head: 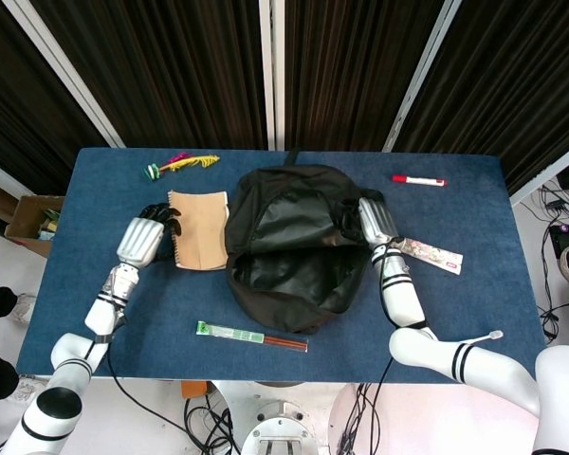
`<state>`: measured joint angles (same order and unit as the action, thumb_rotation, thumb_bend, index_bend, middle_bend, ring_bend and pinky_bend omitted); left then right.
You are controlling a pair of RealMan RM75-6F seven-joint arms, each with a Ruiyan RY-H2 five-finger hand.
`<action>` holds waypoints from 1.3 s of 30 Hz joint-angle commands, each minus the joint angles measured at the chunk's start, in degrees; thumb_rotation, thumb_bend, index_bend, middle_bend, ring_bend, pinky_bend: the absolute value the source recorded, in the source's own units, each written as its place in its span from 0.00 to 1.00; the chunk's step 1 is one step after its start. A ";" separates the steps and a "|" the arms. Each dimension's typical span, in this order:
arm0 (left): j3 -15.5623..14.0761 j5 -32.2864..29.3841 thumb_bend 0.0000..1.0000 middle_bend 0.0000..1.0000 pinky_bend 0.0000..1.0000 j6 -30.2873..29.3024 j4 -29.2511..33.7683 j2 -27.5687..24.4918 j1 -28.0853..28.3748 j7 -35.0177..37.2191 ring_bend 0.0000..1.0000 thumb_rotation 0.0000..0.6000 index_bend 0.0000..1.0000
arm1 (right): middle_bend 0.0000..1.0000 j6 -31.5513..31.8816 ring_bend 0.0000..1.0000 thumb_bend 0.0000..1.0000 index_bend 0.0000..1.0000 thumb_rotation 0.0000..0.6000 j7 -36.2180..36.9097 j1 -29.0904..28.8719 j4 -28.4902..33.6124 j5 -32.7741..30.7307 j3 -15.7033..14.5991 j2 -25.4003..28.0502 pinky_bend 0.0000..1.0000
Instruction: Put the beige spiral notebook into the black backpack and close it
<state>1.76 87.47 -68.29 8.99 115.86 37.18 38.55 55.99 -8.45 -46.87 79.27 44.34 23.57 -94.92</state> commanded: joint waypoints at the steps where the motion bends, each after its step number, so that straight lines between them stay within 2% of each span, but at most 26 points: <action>1: 0.06 -0.06 0.28 0.30 0.20 -0.41 -0.06 0.16 0.00 -0.04 0.19 1.00 0.58 | 0.58 -0.11 0.56 0.64 0.68 1.00 0.05 0.00 0.03 -0.08 0.02 0.03 0.26; 8: 0.06 -0.07 0.33 0.38 0.21 -2.59 -0.15 0.41 -0.67 0.30 0.24 1.00 0.65 | 0.58 0.19 0.56 0.63 0.68 1.00 0.59 0.35 1.79 0.92 -0.06 0.63 0.26; 12: 0.45 -0.27 0.38 0.48 0.22 -7.15 0.04 0.29 -1.74 0.92 0.32 1.00 0.68 | 0.58 0.89 0.56 0.63 0.68 1.00 1.09 0.71 3.76 1.64 0.46 1.67 0.26; 17: 0.34 0.07 0.38 0.59 0.26 -13.60 0.35 -1.01 -3.75 1.07 0.45 1.00 0.71 | 0.58 1.67 0.56 0.63 0.68 1.00 0.79 0.73 6.32 2.14 1.18 3.23 0.26; 25: -0.10 0.80 0.38 0.64 0.30 -21.30 1.30 -3.58 -6.45 -1.32 0.51 1.00 0.71 | 0.58 1.70 0.56 0.63 0.68 1.00 0.19 -0.36 7.17 1.00 1.90 3.16 0.26; 35: 1.30 0.52 0.40 0.67 0.33 -31.01 4.52 -6.97 -7.38 -3.55 0.55 1.00 0.73 | 0.58 2.01 0.56 0.63 0.68 1.00 0.47 -1.57 8.08 -0.15 3.27 3.01 0.26; 39: 0.52 1.94 0.40 0.68 0.34 -34.75 6.27 -8.06 -7.44 -5.28 0.55 1.00 0.73 | 0.58 1.95 0.56 0.63 0.68 1.00 0.59 -2.09 7.97 -0.88 3.82 2.97 0.26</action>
<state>2.64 88.66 -101.64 14.34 108.49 29.84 34.24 57.94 -7.87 -48.92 87.26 43.49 27.35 -91.93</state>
